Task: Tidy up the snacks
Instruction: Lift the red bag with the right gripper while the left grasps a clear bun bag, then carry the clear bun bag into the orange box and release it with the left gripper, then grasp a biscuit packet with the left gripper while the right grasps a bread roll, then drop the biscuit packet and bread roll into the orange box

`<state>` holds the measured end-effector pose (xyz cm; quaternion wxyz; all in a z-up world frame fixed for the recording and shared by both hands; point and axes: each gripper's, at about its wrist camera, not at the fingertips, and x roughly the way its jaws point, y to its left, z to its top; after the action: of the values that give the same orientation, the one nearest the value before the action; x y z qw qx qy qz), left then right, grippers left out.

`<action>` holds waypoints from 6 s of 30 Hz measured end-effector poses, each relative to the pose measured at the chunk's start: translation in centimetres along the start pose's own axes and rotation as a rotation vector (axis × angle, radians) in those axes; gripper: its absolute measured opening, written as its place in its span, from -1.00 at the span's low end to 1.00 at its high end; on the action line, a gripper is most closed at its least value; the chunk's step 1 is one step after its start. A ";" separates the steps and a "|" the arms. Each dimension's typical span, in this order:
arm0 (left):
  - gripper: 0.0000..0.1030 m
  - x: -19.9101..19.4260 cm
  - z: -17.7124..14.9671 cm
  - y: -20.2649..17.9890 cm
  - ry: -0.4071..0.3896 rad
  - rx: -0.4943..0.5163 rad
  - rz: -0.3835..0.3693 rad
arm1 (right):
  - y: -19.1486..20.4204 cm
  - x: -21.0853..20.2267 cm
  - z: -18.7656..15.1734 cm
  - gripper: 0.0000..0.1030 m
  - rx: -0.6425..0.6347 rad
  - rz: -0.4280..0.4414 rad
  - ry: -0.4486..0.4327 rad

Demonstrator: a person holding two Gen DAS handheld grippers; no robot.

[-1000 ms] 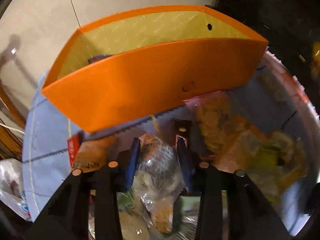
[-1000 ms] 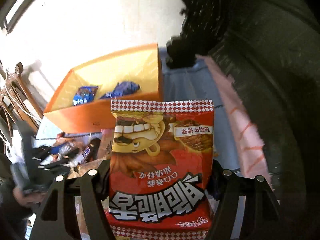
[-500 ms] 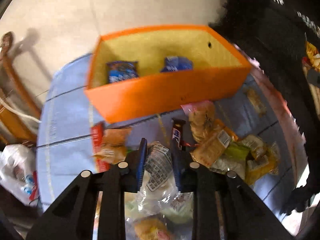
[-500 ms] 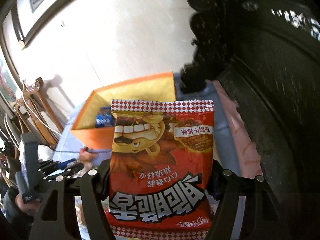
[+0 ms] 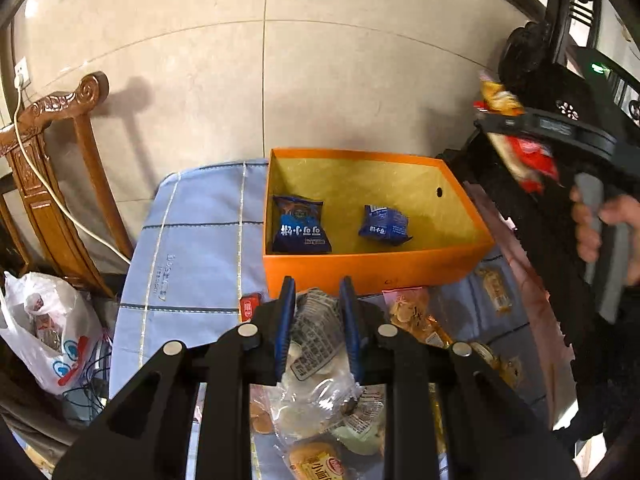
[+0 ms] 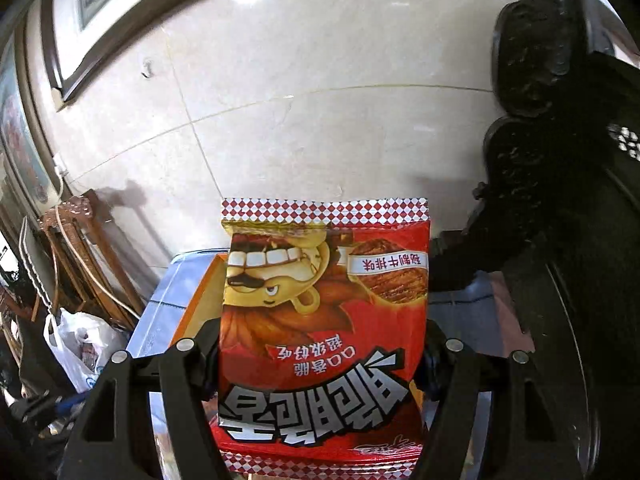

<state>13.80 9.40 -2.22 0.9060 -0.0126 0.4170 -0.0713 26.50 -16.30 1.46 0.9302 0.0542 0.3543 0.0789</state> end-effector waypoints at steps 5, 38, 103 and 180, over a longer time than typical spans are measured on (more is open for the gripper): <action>-0.61 1.1 1.9 0.2 -0.020 -0.022 0.000 | -0.2 1.3 -0.5 0.39 0.023 -0.002 0.036; 0.16 9.8 -5.1 -3.0 0.189 0.054 0.060 | -1.7 -7.4 -9.3 0.39 0.202 0.263 0.113; 0.92 10.4 6.9 1.5 0.044 0.070 0.220 | -5.3 3.2 -6.5 0.93 0.031 -0.122 0.273; 0.92 8.5 9.4 1.3 0.042 -0.058 0.226 | -1.1 4.9 -3.7 0.93 -0.016 -0.142 0.309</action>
<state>26.48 9.16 -2.62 0.8986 0.0100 0.4364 0.0431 27.78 -16.32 -4.62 0.8684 0.0086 0.4952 0.0231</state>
